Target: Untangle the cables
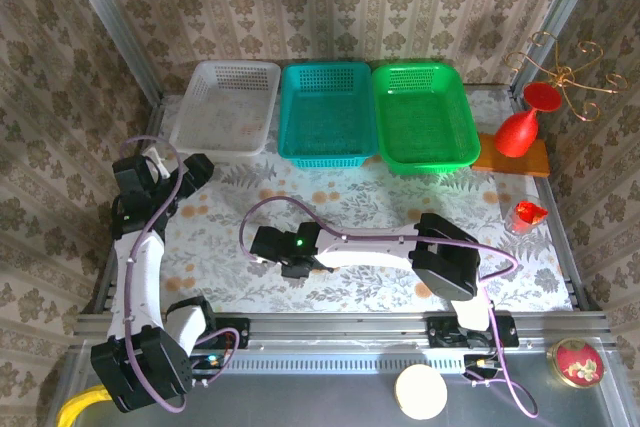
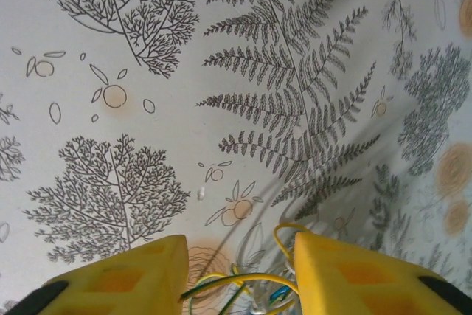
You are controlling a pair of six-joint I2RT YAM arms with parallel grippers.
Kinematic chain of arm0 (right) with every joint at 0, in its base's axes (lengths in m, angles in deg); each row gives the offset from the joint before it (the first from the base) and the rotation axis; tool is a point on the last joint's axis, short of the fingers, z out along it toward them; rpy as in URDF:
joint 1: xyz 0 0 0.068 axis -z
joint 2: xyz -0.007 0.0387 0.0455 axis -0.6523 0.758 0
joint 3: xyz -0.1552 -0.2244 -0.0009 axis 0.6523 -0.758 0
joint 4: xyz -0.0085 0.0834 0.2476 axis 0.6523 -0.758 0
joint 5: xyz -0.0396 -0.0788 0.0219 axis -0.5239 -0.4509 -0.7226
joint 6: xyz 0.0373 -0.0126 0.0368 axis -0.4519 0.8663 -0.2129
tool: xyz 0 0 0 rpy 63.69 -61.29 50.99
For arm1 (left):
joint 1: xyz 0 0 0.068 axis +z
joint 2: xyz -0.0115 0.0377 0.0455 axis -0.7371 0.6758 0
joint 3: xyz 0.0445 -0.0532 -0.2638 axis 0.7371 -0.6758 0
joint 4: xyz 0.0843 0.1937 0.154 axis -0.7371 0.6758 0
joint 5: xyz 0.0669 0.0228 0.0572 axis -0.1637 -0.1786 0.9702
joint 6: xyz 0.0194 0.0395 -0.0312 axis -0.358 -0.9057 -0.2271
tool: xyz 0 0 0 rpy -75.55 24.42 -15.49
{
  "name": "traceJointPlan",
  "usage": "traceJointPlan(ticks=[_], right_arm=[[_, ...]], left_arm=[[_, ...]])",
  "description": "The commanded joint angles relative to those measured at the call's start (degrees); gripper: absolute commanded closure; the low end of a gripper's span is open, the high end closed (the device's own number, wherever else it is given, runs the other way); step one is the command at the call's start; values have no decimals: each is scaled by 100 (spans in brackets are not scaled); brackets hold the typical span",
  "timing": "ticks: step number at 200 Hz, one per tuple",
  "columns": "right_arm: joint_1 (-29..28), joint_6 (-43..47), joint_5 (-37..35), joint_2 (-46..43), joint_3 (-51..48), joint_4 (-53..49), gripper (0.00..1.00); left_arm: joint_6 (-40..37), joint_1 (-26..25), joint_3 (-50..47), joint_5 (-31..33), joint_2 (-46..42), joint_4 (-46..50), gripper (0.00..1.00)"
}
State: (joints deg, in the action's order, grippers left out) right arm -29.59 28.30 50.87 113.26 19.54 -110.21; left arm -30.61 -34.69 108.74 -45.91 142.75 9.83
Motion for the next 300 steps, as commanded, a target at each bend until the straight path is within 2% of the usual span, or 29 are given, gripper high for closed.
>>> traceJointPlan(ticks=[1,7,21,52,80,164,201,254,300], right_arm=[[49,180,-208,-59,104,91,79],[67,201,-237,-88,125,134,88],[132,234,-262,-159,173,199,100],[377,224,-226,-439,263,369,100],[725,28,111,-777,401,407,100],[1931,-1174,1698,-1862,356,656,100],[2500,-1986,2626,-2424,-132,1228,100],[2927,-2615,3125,-2937,-636,1686,100],[3163,-3119,3552,-3530,-896,2143,100]], left_arm=[[88,22,-70,-131,-89,-162,0],[85,27,-87,-142,-89,-172,0],[63,12,-117,-161,-90,-184,0],[1,-112,-193,-214,-100,-253,0],[-110,-458,-246,-188,-95,-399,0],[-189,-2250,-741,155,49,-1443,0],[-256,-2855,-856,183,237,-1866,0],[-508,-3433,-830,387,473,-2043,1],[-891,-3680,-590,489,430,-1876,1]])
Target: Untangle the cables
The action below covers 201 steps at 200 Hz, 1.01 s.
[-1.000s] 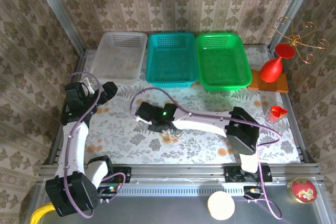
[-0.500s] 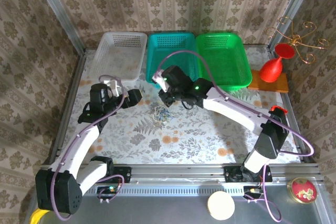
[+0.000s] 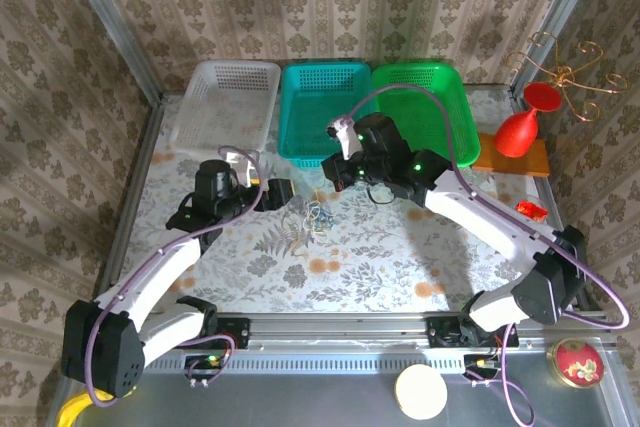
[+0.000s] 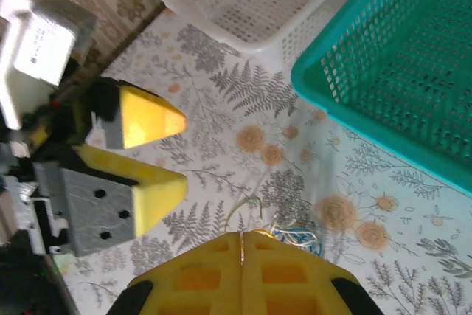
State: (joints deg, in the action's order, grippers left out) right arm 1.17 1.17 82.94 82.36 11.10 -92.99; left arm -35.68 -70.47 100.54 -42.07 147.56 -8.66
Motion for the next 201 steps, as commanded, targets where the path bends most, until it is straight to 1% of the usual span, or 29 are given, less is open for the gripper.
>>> traceJointPlan(ticks=[1,43,65,128,130,133,163,201], right_arm=[[92,-403,341,-442,-51,423,100],[165,-443,297,-753,-87,484,100],[211,-407,270,-773,-17,385,100],[279,-531,341,-911,137,410,100],[281,-525,344,-911,159,397,100],[281,-515,346,-910,182,368,100],[290,-508,406,-852,309,299,100],[299,-555,438,-815,370,290,100]], left_arm=[[-393,-102,237,104,-54,-25,1],[-781,-175,547,-11,-132,195,3],[-928,-183,671,-127,-173,235,5],[-1209,-277,1204,-746,-80,326,13],[-1221,-407,1223,-754,-70,322,13],[-1233,-458,1254,-785,-54,323,13],[-1391,-781,1540,-939,171,354,16],[-1552,-1113,1861,-931,499,364,19]])
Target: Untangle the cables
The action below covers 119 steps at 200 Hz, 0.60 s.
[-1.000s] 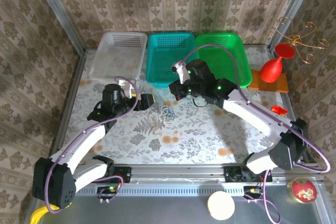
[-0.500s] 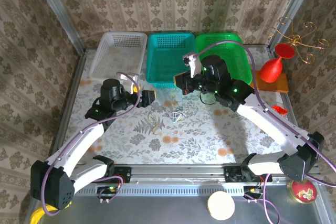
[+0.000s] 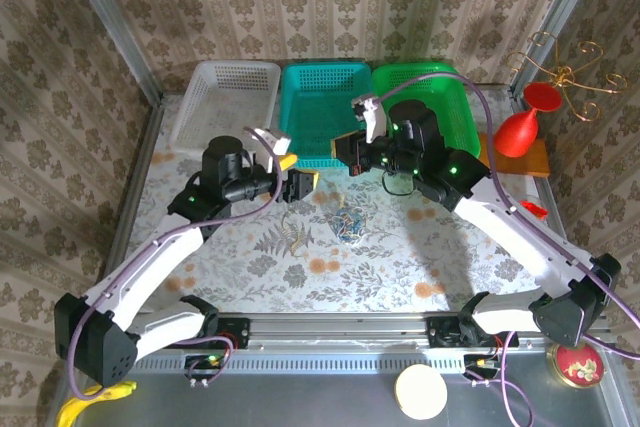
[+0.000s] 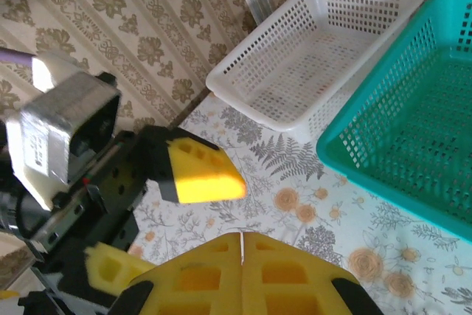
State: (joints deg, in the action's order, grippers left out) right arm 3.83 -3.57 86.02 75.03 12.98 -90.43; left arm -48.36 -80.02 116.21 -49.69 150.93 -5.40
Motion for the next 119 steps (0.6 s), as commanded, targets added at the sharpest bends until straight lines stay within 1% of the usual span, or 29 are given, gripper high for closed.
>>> traceJointPlan(ticks=[1,36,88,119], right_arm=[[32,-78,132,-78,182,31,100],[32,-102,169,-65,124,54,100],[32,-194,302,-38,-6,157,100],[32,-249,389,-30,-64,227,100]], left_arm=[[-289,-166,303,-165,170,39,19],[-346,-327,445,-175,348,-73,21],[-329,-432,550,-292,546,-317,24],[-252,-490,536,-357,649,-488,28]])
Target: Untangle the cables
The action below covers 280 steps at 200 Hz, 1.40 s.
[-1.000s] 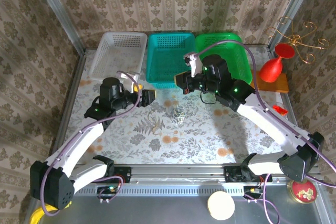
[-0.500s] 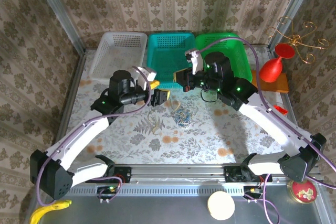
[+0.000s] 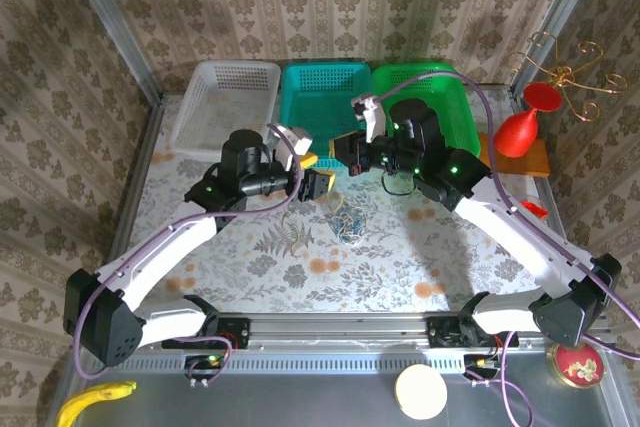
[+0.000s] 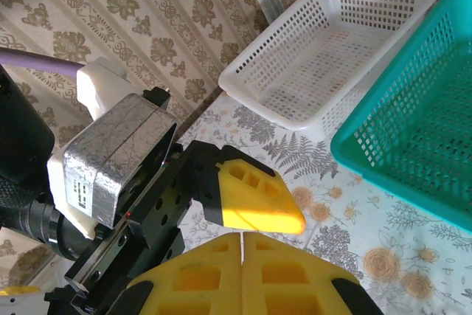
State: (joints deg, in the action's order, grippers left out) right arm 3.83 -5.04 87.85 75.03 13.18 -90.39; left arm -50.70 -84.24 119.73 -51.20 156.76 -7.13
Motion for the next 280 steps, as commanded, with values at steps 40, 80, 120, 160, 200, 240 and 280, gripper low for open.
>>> traceJointPlan(ticks=[40,80,120,160,200,240,280], right_arm=[[32,-245,342,-3,-218,394,100],[32,-368,423,-3,-353,540,100],[32,-432,485,-47,-391,594,99],[157,-487,337,-339,-545,508,48],[354,-782,94,-825,-1193,672,35],[359,-1034,-115,-1017,-2008,855,32],[340,-1211,-351,-1098,-2776,1021,30]], left_arm=[[161,-119,145,-291,181,-691,41],[454,-131,115,-506,384,-1069,66],[688,-129,-79,-397,469,-1402,100],[965,455,-188,449,149,-1162,100],[1250,2224,173,942,24,-536,100],[1210,3507,1016,1208,898,-248,100],[902,3906,1699,1536,2117,-118,100]])
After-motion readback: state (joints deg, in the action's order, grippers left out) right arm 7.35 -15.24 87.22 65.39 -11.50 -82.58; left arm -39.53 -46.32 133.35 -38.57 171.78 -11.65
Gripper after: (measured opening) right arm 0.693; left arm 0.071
